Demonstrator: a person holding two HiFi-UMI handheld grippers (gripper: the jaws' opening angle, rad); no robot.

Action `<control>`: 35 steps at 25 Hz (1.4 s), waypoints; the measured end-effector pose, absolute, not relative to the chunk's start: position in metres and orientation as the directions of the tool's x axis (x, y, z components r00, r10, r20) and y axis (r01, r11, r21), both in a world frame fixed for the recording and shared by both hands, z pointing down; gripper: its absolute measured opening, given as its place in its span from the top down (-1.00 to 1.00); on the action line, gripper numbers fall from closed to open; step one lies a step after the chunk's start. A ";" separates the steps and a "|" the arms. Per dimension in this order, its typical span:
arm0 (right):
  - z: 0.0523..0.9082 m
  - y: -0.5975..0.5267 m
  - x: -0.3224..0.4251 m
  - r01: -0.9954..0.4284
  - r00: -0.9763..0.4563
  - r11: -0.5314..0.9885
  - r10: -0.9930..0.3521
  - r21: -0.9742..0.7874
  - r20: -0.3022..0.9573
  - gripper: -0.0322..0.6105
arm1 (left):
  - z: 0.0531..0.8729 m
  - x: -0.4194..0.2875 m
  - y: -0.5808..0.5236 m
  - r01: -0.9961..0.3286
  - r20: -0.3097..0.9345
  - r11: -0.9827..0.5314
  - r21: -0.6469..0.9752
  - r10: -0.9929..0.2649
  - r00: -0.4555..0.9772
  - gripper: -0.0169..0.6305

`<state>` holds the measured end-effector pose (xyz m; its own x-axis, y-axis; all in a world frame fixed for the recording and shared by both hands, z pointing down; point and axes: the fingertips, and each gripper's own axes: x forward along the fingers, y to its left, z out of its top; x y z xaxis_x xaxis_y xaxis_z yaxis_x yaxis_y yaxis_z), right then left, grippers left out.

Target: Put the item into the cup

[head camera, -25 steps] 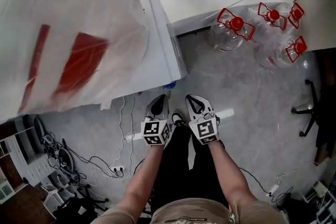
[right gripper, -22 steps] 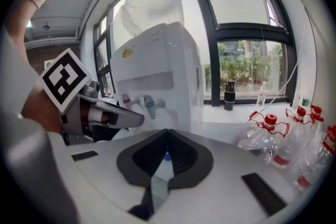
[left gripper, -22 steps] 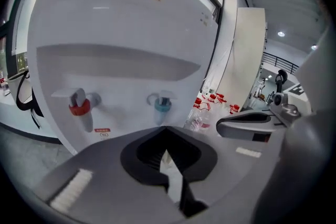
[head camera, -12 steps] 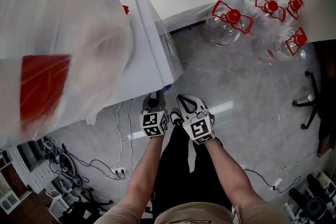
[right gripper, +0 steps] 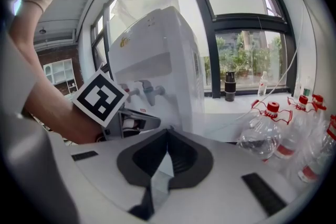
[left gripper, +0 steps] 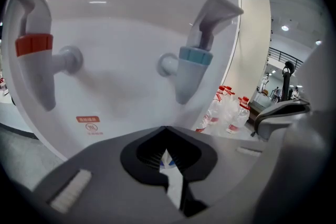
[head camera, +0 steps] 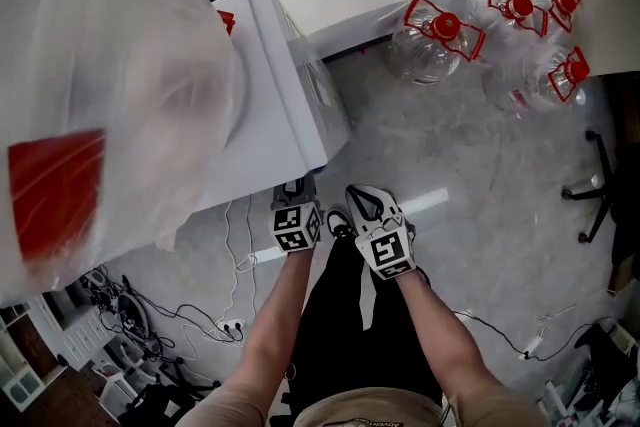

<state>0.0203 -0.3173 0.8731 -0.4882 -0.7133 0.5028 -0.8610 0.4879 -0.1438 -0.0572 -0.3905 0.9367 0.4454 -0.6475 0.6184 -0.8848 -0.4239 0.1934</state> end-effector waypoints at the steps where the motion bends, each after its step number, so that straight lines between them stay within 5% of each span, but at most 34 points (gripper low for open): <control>1: 0.873 -0.318 0.021 -0.861 -0.489 0.489 -0.713 -0.144 0.503 0.86 | 0.938 -0.056 -0.391 -0.883 0.619 -0.430 0.190 -0.645 0.448 0.92; 24: 0.822 -0.305 0.038 -0.862 -0.479 0.495 -0.729 -0.107 0.490 0.86 | 0.896 -0.064 -0.334 -0.874 0.643 -0.431 0.227 -0.607 0.466 0.91; 35: 0.689 -0.298 0.040 -0.825 -0.543 0.556 -0.725 -0.106 0.424 0.87 | 0.720 -0.052 -0.308 -0.783 0.504 -0.601 0.159 -0.633 0.588 0.91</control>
<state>0.0403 -0.2980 0.6886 -0.5429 -0.7249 0.4239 -0.8246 0.5558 -0.1056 -0.0517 -0.3082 0.7201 0.5879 -0.6329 0.5038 -0.7833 -0.6008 0.1594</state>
